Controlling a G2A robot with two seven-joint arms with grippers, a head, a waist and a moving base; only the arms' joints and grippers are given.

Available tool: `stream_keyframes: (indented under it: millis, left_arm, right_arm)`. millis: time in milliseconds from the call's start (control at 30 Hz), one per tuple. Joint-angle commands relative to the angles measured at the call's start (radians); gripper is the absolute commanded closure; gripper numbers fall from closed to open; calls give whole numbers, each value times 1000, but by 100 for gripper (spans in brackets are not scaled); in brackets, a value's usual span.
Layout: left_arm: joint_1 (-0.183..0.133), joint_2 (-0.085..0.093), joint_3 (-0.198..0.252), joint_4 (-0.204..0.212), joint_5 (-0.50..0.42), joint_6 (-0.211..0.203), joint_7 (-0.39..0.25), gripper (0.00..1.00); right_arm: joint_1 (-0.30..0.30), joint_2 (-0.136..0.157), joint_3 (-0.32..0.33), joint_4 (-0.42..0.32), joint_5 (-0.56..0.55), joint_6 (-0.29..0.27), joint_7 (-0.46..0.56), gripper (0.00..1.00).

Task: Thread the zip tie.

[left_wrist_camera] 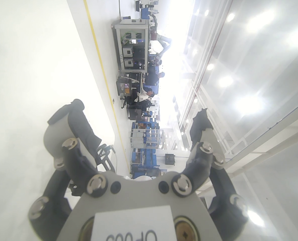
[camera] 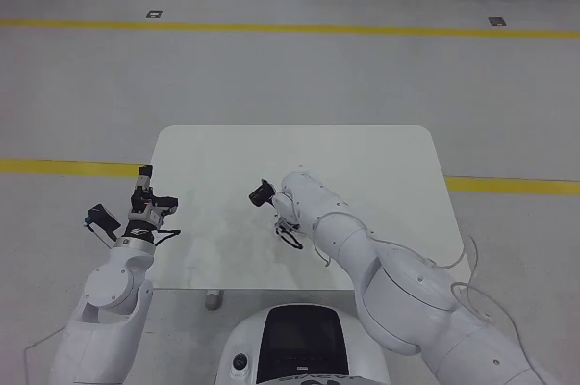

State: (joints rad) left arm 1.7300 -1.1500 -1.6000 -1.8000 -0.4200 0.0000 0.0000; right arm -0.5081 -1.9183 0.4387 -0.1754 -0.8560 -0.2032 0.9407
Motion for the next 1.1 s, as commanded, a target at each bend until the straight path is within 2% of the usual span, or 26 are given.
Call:
stream_keyframes:
  millis: [0, 100, 200, 767, 1067]
  left_arm:
    - [0, 0, 0, 0, 0, 0, 0, 0]
    - [0, 0, 0, 0, 0, 0, 0, 0]
    - [0, 0, 0, 0, 0, 0, 0, 0]
    - [0, 0, 0, 0, 0, 0, 0, 0]
    - [0, 0, 0, 0, 0, 0, 0, 0]
  right_arm:
    - [4, 3, 1, 0, -3, -22, 5, 100]
    - [10, 8, 6, 0, -3, -53, 8, 100]
    - [13, 12, 9, -4, -7, -59, 12, 100]
    - [13, 37, 22, -43, -42, -24, 42, 100]
    - [12, 63, 51, -65, -25, -39, 6, 100]
